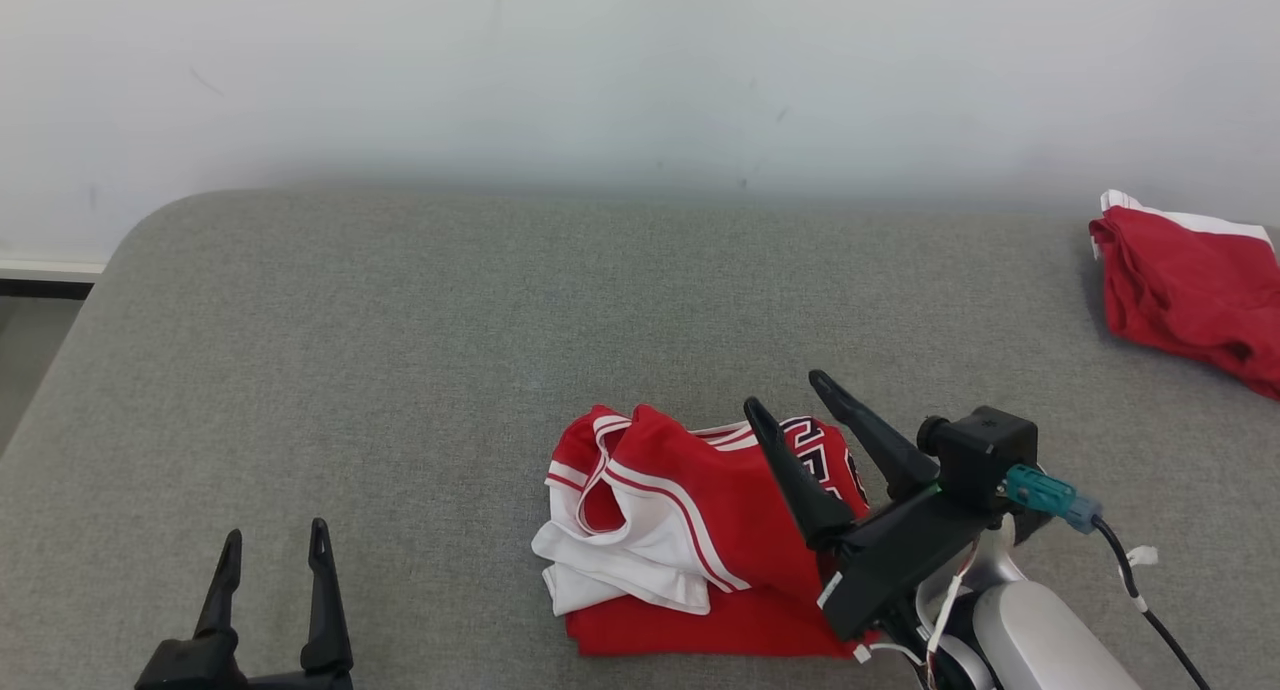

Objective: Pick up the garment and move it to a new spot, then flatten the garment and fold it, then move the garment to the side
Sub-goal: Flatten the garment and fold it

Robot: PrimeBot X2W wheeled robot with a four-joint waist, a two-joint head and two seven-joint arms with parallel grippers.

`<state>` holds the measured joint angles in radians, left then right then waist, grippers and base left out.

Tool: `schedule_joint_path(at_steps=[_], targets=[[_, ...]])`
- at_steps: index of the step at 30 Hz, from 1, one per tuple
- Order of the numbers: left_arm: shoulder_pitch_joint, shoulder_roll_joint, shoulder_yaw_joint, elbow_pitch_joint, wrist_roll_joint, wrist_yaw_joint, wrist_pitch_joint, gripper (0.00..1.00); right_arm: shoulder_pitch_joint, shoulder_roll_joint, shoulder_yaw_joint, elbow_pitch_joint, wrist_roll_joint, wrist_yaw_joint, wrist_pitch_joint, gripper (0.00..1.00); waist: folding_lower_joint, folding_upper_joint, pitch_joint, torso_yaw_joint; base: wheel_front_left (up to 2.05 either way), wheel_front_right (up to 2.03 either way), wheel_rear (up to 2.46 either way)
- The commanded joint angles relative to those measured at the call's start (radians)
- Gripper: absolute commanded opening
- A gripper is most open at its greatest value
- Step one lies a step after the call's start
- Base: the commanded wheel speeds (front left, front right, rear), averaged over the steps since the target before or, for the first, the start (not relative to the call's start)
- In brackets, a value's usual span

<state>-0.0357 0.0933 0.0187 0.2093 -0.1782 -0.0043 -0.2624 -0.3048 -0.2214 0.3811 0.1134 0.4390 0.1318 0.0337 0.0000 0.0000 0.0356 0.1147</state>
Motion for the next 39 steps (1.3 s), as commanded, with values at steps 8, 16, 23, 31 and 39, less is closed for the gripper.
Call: schedule_joint_path(at_steps=[8, 16, 23, 31, 39], targets=[[-0.007, -0.007, -0.007, 0.000, 0.007, -0.007, -0.003, 1.00, -0.012, -0.003, 0.024, 0.027, -0.001, -0.002, 0.105, 1.00, 0.0000, 0.0000, 0.017, 0.025, 0.00, 0.00, 0.00], [-0.029, -0.021, -0.029, 0.008, 0.005, -0.009, -0.003, 1.00, -0.107, -0.037, 0.091, 0.180, 0.011, -0.002, 0.143, 1.00, 0.0000, 0.0000, 0.040, 0.074, 0.00, 0.00, 0.00], [-0.040, -0.026, -0.025, 0.027, 0.002, -0.015, -0.003, 1.00, -0.154, -0.040, 0.162, 0.262, 0.045, -0.002, 0.132, 0.00, 0.0000, 0.0000, 0.038, 0.088, 0.00, 0.00, 0.00], [-0.010, -0.029, -0.012, 0.018, 0.012, -0.007, -0.003, 1.00, -0.133, -0.061, 0.263, 0.183, 0.072, -0.002, 0.056, 0.00, 0.0000, 0.0000, 0.018, 0.069, 0.00, 0.00, 0.00], [-0.004, -0.031, -0.007, 0.015, 0.004, -0.011, -0.003, 1.00, -0.052, -0.067, 0.350, 0.083, 0.106, -0.002, 0.056, 0.00, 0.0000, 0.0000, 0.026, 0.052, 0.00, 0.00, 0.00]])
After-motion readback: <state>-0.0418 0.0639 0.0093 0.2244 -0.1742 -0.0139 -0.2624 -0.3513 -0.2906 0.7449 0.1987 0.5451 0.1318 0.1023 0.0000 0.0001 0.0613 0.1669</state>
